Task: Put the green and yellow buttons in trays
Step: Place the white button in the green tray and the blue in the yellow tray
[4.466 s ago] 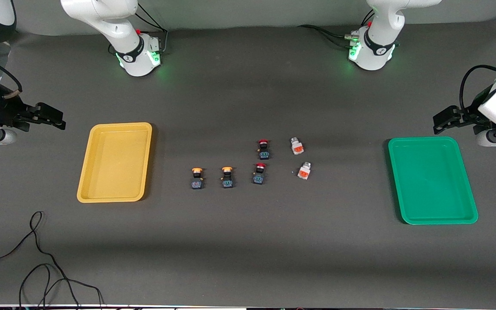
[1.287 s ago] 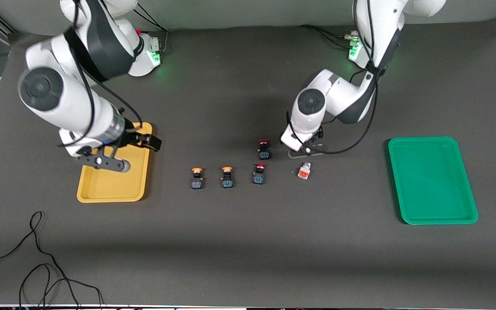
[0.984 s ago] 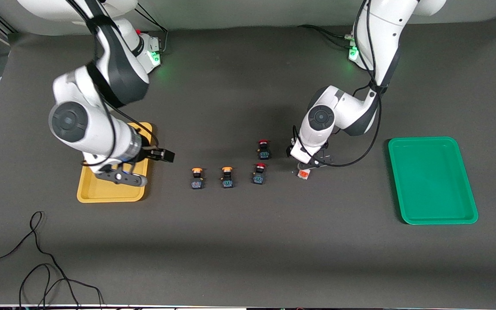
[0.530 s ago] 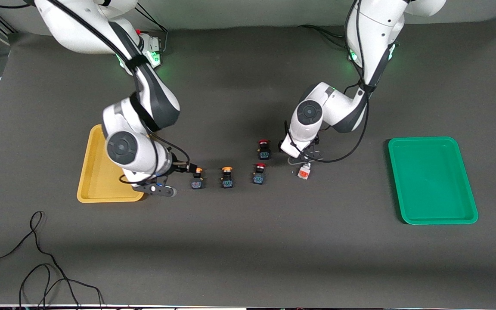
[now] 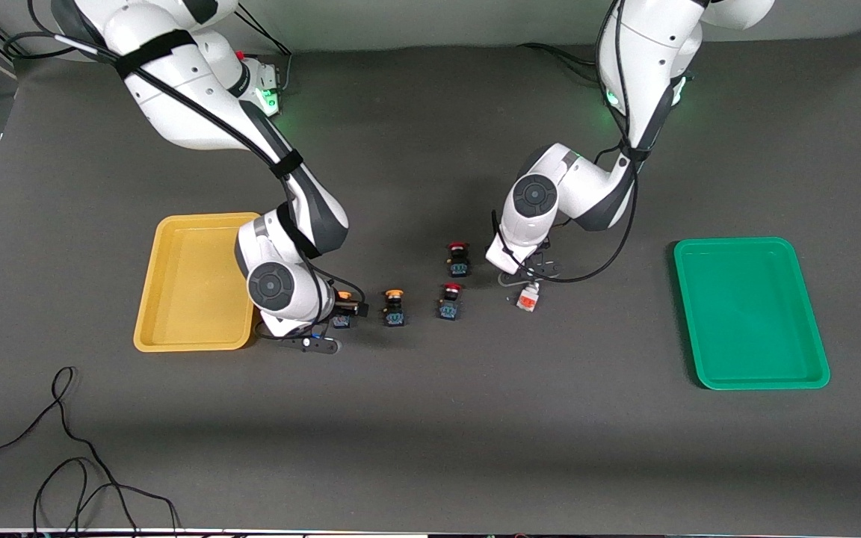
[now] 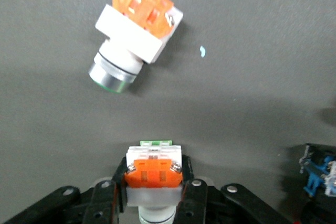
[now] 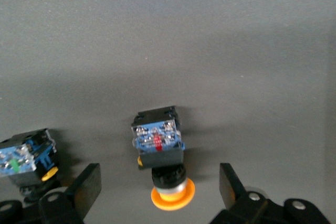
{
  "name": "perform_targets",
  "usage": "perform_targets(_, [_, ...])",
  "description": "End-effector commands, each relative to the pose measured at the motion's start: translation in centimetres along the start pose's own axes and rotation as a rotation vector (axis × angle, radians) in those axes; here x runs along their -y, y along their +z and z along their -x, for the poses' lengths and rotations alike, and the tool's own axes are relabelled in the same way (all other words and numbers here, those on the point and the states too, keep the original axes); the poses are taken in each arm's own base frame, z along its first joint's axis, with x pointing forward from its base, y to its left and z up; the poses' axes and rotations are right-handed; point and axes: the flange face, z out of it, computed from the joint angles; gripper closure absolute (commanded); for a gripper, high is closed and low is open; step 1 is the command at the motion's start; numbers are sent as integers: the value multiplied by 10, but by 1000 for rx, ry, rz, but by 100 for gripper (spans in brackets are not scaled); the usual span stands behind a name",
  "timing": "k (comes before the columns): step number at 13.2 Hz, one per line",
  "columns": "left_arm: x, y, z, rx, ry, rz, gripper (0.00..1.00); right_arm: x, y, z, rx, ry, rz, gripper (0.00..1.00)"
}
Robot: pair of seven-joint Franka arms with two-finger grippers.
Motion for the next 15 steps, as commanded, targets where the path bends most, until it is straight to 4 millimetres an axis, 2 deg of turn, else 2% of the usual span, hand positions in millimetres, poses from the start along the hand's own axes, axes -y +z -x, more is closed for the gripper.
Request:
perform_targets(1, [3, -54, -3, -11, -52, 8, 91, 3, 3, -3, -12, 14, -1, 0])
perform_targets(3, [16, -119, -8, -25, -73, 15, 93, 2, 12, -5, -17, 17, -2, 0])
perform_targets(5, [35, -167, -13, -19, -112, 40, 91, 2, 18, -6, -19, 18, -3, 0])
perform_targets(6, [47, -180, -16, -16, -106, 32, 92, 2, 19, -6, -24, 18, -6, 10])
perform_targets(7, [63, -191, -23, -5, -41, 19, 92, 2, 19, -7, -25, 18, -7, 30])
perform_targets(8, [101, -204, -47, 9, 3, 11, 92, 2, 19, -7, -25, 18, -7, 67])
perform_targets(9, [142, -215, -70, 35, 54, 2, 92, 2, 18, -8, -29, 16, -6, 100])
perform_targets(12, [274, -246, -131, 106, 229, 24, 93, 4, -1, -7, -47, 15, -19, 100])
perform_targets(13, [319, -246, -146, 113, 258, 31, 94, 5, -23, -6, -62, 12, -29, 100])
perform_targets(15, [379, -235, -162, 118, 292, 20, 95, -1, -67, 1, -48, 15, -21, 100])
